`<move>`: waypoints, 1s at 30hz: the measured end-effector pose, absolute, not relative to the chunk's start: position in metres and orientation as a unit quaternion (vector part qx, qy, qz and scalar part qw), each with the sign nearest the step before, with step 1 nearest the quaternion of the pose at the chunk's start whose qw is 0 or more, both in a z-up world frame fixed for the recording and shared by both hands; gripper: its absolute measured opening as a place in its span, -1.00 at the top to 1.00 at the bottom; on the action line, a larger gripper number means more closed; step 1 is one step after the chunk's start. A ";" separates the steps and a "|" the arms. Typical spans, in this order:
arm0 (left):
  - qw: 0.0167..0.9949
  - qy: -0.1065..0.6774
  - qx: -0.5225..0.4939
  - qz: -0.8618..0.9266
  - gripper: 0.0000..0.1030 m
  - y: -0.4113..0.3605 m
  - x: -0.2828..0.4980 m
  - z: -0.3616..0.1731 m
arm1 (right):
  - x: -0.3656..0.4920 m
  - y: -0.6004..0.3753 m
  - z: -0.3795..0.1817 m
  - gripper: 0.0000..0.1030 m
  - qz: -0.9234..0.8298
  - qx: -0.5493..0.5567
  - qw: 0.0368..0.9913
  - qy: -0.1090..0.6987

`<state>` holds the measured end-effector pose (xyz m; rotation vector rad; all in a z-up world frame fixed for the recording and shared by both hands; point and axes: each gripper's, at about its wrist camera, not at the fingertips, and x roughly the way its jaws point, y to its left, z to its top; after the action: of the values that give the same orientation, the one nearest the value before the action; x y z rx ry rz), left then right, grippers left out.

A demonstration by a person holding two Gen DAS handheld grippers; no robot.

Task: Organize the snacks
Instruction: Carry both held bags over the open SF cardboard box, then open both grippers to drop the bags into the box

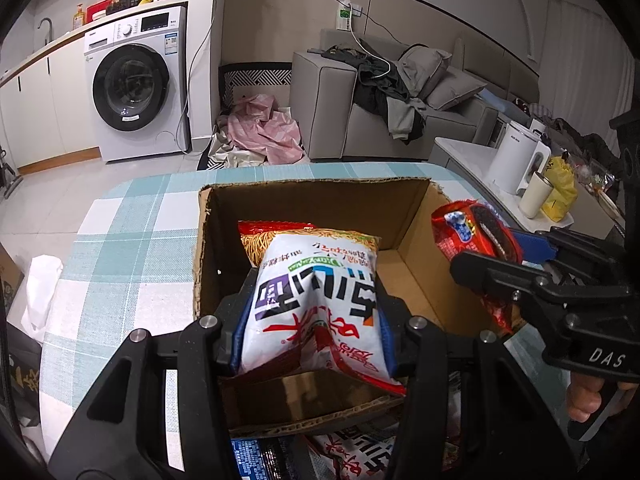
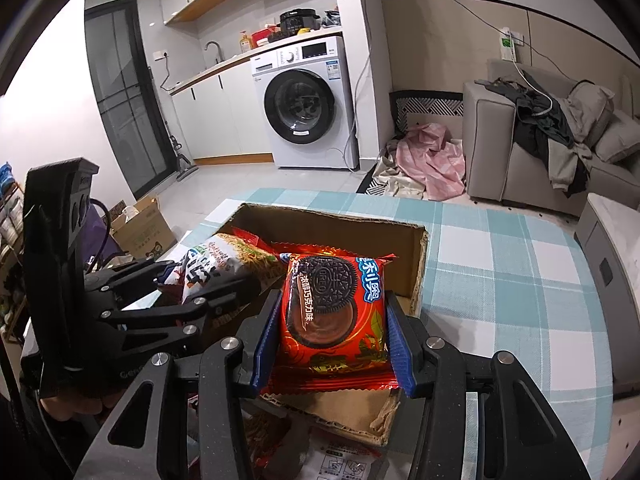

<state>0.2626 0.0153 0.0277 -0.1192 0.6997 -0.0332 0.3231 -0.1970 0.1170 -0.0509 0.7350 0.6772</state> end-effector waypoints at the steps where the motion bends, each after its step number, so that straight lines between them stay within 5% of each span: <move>1: 0.937 0.343 -0.058 -0.017 0.10 0.015 0.264 0.026 | 0.324 -0.197 0.116 0.06 0.324 -0.023 0.877 0.354; 24: 0.936 0.345 -0.058 -0.028 0.05 0.007 0.272 0.022 | 0.321 -0.203 0.115 0.04 0.329 -0.028 0.882 0.337; 26: 0.937 0.344 -0.059 -0.028 -0.10 0.007 0.269 0.024 | 0.317 -0.209 0.120 -0.04 0.327 -0.031 0.884 0.331; 29: 0.939 0.339 -0.055 -0.022 -0.60 0.005 0.263 0.034 | 0.307 -0.223 0.126 -0.40 0.324 -0.029 0.887 0.326; 30: 0.940 0.336 -0.055 -0.021 -0.62 0.004 0.259 0.037 | 0.304 -0.227 0.129 -0.57 0.325 -0.026 0.888 0.324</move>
<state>0.2593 0.0041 0.0367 -0.1114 0.6854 -0.0428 0.3041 -0.2269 0.1287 -0.0534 0.6724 0.6758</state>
